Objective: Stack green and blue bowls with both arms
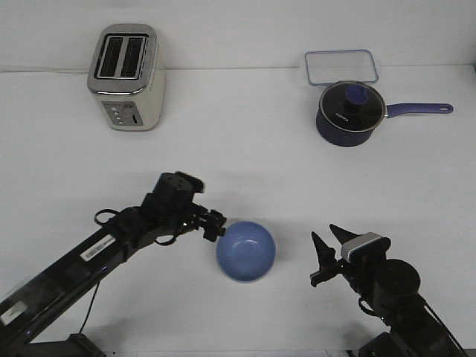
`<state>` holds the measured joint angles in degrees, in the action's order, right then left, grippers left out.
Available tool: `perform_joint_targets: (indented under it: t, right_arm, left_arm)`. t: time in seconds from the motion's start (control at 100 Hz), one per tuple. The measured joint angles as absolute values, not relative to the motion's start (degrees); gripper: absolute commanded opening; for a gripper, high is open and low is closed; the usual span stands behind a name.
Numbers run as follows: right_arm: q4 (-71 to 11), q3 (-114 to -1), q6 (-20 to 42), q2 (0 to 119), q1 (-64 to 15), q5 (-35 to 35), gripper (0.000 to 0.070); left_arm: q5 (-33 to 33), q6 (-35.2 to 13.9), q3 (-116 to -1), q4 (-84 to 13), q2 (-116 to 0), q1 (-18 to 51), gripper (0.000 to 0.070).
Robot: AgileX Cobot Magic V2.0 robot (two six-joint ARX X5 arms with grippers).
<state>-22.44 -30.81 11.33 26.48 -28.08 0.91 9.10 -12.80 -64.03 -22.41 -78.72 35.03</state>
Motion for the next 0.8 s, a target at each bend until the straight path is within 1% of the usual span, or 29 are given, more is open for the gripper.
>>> perform_joint_targets:
  t: [0.12, 0.17, 0.21, 0.23, 0.24, 0.25, 0.29, 0.3, 0.31, 0.32, 0.34, 0.46, 0.59, 0.71, 0.8]
  right_arm:
    - [-22.4, -30.8, 11.3, 26.5, -28.1, -0.8, 0.0306]
    - [-22.4, -30.8, 11.3, 26.3, -28.1, -1.6, 0.0291]
    - [-22.5, -30.8, 11.3, 25.9, -28.1, -2.1, 0.0241]
    - [-22.5, -30.8, 11.4, 25.6, -28.1, -2.4, 0.0192]
    - [-22.5, -30.8, 11.4, 25.5, -28.1, -2.6, 0.0180]
    - [-22.6, -30.8, 11.4, 25.3, -28.1, -2.8, 0.0155]
    - [-22.7, -30.8, 11.4, 24.3, -28.1, -3.3, 0.0020]
    - [-22.7, -30.8, 11.4, 24.0, -28.1, -3.4, 0.0002]
    - [-22.8, -30.8, 11.4, 23.7, -28.1, -3.6, 0.0000]
    - [-22.8, -30.8, 11.4, 23.4, -28.1, -3.7, 0.0000]
    - [-22.9, -30.8, 11.4, 22.7, -28.1, -4.2, 0.0000]
    - [-24.4, -30.8, 11.3, 17.3, -28.1, -8.5, 0.0000]
    - [-26.7, -30.6, 10.8, 11.3, -28.1, -13.8, 0.0000]
    - [-26.6, -30.1, 10.1, 6.8, -28.1, -15.2, 0.0000]
    - [-26.3, -30.1, 9.6, 6.4, -28.1, -15.3, 0.0000]
  left_arm:
    - [0.7, -10.0, -64.9, -22.6, -70.4, 30.7, 0.0377]
    - [-2.2, -8.7, -65.2, -23.2, -67.2, 28.7, 0.0347]
    - [-4.0, -7.7, -65.2, -23.9, -64.8, 27.1, 0.0271]
    - [-4.8, -7.2, -65.2, -24.4, -63.7, 26.3, 0.0224]
    - [-5.2, -6.9, -65.2, -24.7, -63.2, 25.8, 0.0197]
    - [-5.5, -6.7, -65.2, -25.0, -62.7, 25.5, 0.0170]
    - [-6.4, -5.8, -64.8, -25.6, -60.5, 23.9, 0.0059]
    - [-6.6, -5.5, -64.5, -25.6, -59.9, 23.5, 0.0031]
    - [-6.7, -5.3, -64.3, -25.6, -59.3, 23.1, 0.0006]
    - [-6.8, -5.1, -64.0, -25.5, -58.7, 22.8, 0.0000]
    - [-6.9, -4.7, -63.2, -25.5, -57.4, 22.0, 0.0015]
    - [-7.4, -3.1, -55.0, -22.6, -48.4, 17.8, 0.0013]
    - [-7.5, -1.8, -41.4, -12.3, -36.8, 13.7, 0.0012]
    - [-7.5, -1.7, -29.1, -0.9, -25.8, 12.0, 0.0012]
    - [-7.5, -1.7, -24.4, 1.6, -20.0, 11.4, 0.0012]
